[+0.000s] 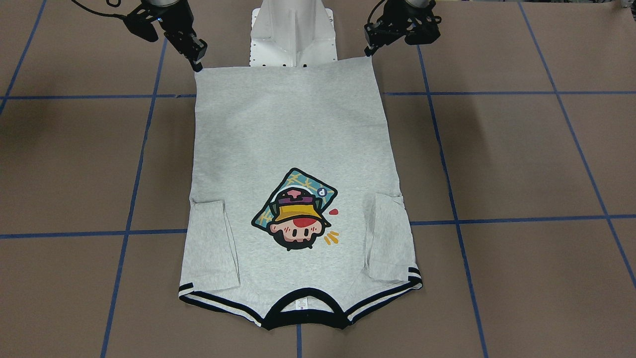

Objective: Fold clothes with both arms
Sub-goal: 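Lift the hem with both grippers and fold it up onto the collar, then open both grippers and raise them off the folded shirt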

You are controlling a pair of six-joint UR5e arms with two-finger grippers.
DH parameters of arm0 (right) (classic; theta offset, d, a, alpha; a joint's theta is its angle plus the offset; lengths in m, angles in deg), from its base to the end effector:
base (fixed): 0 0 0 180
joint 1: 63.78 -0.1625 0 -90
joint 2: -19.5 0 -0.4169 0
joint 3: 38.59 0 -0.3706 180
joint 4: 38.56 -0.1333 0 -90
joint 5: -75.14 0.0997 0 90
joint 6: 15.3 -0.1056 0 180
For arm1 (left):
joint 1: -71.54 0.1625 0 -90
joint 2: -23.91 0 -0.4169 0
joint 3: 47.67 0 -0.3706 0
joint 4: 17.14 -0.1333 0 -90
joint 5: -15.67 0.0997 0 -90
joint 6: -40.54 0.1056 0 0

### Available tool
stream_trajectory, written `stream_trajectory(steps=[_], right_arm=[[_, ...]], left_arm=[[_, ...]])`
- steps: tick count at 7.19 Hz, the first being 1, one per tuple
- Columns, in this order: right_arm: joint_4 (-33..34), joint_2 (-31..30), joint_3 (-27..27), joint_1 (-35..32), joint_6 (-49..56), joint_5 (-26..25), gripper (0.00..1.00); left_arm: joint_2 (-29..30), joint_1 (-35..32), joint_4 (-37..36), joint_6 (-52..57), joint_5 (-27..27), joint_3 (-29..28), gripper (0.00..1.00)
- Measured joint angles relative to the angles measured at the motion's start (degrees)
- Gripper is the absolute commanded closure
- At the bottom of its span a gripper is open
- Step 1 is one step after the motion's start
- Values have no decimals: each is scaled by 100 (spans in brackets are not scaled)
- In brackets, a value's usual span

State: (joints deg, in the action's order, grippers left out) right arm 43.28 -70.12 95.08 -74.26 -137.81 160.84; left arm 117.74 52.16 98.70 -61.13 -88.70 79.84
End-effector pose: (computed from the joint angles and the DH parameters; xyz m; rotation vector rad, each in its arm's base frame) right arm -0.3809 -0.2141 0.3075 -0.1081 -0.9297 0.7305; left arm 0.3786 -0.2467 0.2815 -0.1430 1.1833 -0.3297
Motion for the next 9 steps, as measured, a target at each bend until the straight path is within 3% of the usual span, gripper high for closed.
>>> stream_trajectory(steps=[2,5,7,9], right_arm=[[279,841,-597,-847,805,53,100],[783,2029,-2003,-2222,2310,283,100],[792,2682,-3021,-2842,2851,337,100],[387,3138,-3997,-3168,3081,342,100]], left_arm=[[752,-995,-2,1040,-30,-901,100],[1690,-2019,47,1971,-46,-2300,100],[2105,-2451,126,2405,-33,-3026,100],[2314,-2724,533,2699,-20,-3682,100]])
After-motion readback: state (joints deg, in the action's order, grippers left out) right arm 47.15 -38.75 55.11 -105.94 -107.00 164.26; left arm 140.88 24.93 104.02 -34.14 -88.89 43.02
